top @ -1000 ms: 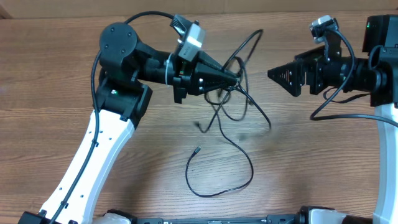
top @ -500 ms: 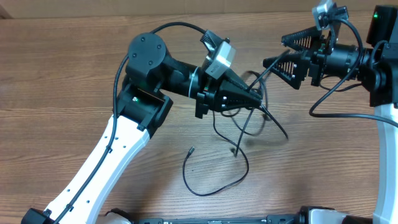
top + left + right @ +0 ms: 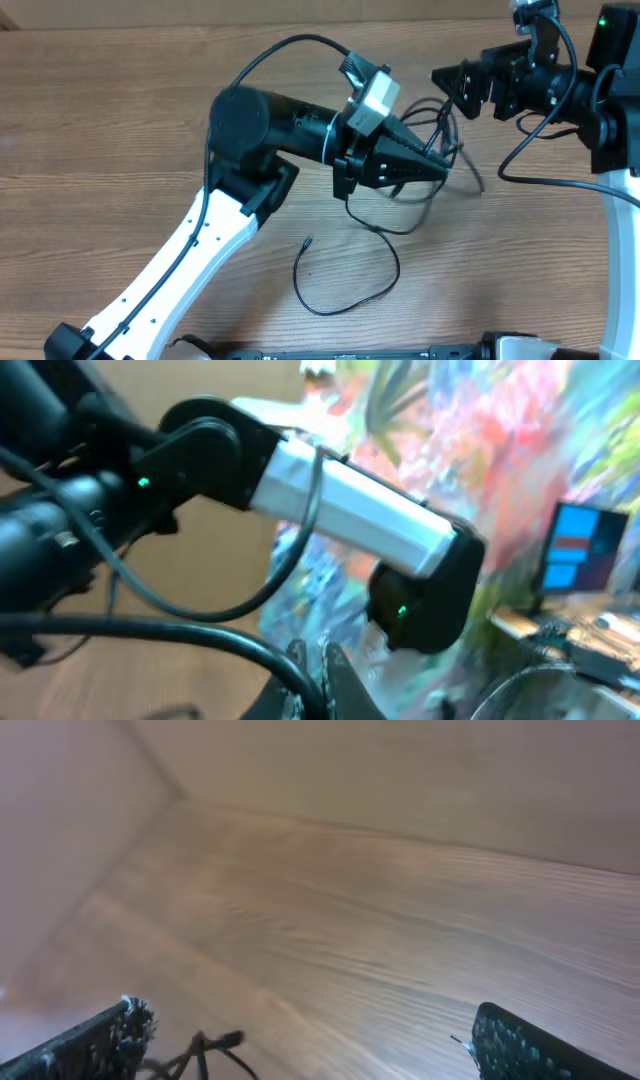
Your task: Untangle cables
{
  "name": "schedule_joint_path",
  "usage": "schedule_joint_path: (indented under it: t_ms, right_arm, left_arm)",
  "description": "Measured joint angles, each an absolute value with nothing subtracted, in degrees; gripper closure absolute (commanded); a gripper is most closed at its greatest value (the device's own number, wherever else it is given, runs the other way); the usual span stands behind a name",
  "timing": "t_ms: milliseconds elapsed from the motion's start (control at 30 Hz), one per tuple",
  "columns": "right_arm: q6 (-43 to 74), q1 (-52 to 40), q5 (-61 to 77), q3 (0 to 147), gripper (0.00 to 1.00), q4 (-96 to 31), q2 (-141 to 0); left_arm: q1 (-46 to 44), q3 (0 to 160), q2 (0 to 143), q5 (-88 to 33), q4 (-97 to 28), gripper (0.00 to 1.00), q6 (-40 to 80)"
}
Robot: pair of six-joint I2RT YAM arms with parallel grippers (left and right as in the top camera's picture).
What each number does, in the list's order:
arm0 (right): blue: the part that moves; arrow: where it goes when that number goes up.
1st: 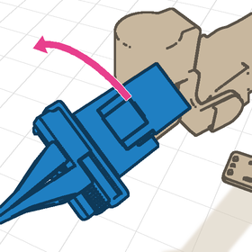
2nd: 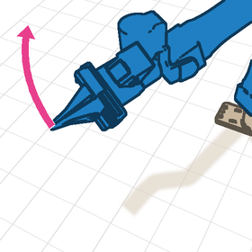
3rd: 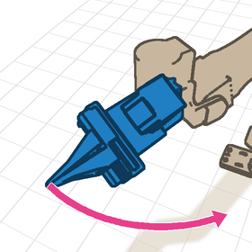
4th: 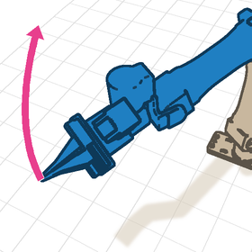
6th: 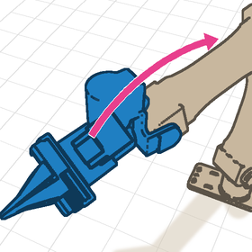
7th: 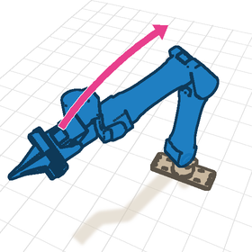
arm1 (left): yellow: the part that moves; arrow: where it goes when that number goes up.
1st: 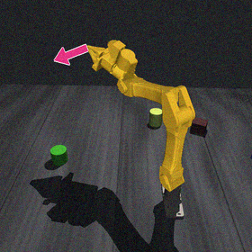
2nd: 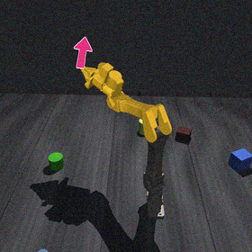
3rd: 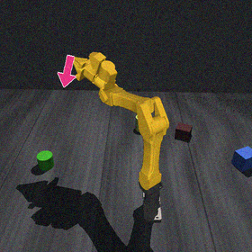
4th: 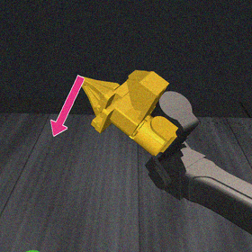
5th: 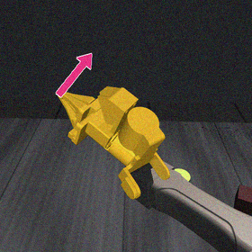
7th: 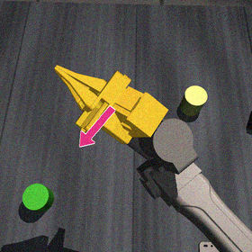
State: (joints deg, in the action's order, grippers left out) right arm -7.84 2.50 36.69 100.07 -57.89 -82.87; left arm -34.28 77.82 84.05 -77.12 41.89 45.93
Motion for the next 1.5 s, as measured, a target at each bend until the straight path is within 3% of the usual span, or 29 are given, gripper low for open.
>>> schedule_joint_path:
  t_ms: [167, 333, 600, 1500]
  right_arm:
    - [-4.08, 2.48, 24.49, 100.07, 0.0, -57.23, -82.89]
    - [-2.92, 2.66, 15.62, 100.07, 0.0, -57.63, -83.33]
    - [-2.42, 4.47, 6.0, 100.07, 0.0, -59.48, -84.18]
    - [-1.67, 23.11, 1.54, 100.05, 0.0, -62.61, -84.97]
  left_arm:
    - [-34.74, 77.47, 84.47, -79.26, 68.18, 0.96, 62.37]
    - [-31.77, 77.49, 84.12, -81.12, 78.22, 0.96, 75.02]
    - [-21.82, 77.49, 83.72, -82.3, 79.57, 0.96, 86.65]
    - [10.41, 77.6, 82.91, -87.53, 79.33, 0.96, 98.13]
